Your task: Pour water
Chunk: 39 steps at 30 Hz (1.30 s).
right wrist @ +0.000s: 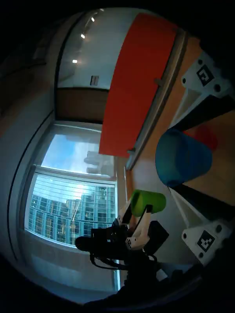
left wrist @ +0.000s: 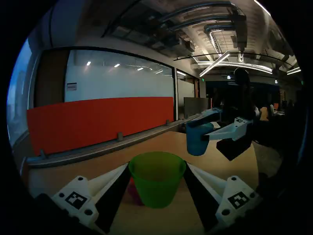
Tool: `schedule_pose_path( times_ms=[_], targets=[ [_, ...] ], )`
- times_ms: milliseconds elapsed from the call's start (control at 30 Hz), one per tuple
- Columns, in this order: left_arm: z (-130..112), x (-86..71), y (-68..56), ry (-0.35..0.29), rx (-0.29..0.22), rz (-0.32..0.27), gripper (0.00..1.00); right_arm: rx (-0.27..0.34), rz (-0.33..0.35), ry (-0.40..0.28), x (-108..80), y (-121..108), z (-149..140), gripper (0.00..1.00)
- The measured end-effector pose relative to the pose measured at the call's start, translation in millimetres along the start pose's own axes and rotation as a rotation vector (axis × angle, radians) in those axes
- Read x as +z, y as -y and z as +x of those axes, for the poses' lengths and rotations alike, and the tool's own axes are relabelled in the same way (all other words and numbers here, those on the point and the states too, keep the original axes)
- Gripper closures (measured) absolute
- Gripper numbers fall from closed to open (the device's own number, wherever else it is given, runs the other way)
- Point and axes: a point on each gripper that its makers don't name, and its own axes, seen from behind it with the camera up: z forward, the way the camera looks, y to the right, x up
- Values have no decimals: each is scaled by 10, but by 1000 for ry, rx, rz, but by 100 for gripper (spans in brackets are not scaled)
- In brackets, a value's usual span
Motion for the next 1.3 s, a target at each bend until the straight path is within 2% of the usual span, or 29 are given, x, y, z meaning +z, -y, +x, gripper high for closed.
schedule_pose_path(
  times_ms=[500, 700, 1300],
  targets=[
    [-44, 50, -167, -8, 11, -24, 11, -123, -10, -29, 92, -56, 276, 8],
    [-66, 81, -216, -10, 0, -33, 10, -183, -15, -42, 133, -90, 413, 8],
    [-18, 160, -294, -21, -20, -50, 10, -452, -25, -65, 318, -100, 837, 7]
  ],
)
